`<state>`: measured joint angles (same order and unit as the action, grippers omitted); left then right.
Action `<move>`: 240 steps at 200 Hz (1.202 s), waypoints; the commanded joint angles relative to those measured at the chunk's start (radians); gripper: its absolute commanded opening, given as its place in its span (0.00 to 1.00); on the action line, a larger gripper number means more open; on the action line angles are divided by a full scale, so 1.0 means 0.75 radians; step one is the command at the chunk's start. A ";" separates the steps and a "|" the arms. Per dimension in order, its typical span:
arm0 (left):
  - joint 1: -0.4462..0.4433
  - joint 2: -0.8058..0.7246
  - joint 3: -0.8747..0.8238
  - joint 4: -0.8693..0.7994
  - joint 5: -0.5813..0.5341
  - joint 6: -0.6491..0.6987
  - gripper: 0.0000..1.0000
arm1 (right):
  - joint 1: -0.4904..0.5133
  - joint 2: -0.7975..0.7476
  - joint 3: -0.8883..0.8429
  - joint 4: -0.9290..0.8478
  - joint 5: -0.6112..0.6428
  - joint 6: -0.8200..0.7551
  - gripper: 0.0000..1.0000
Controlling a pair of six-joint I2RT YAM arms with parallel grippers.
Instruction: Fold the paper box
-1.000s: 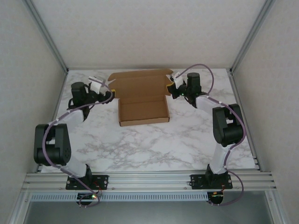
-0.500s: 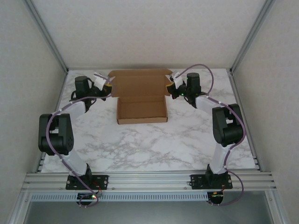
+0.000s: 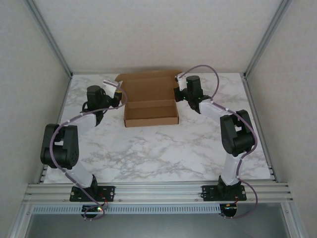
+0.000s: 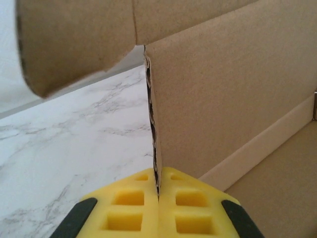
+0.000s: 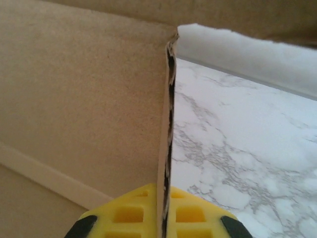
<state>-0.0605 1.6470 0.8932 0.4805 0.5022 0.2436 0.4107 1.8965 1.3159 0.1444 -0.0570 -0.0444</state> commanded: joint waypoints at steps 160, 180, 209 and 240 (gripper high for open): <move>-0.322 -0.247 -0.547 0.707 -0.600 -0.479 0.00 | 0.289 -0.156 -0.573 0.741 0.471 0.449 0.00; -0.355 -0.243 -0.586 0.735 -0.678 -0.499 0.00 | 0.290 -0.151 -0.611 0.788 0.462 0.462 0.00; -0.400 -0.227 -0.636 0.795 -0.730 -0.531 0.00 | 0.299 -0.134 -0.669 0.855 0.488 0.504 0.00; -0.435 -0.241 -0.686 0.824 -0.794 -0.533 0.00 | 0.310 -0.130 -0.718 0.876 0.497 0.542 0.00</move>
<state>-0.3553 1.4776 0.4129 1.0405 -0.0692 -0.1253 0.6136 1.7832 0.8215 0.8078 0.3416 0.3046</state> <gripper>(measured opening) 0.050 0.051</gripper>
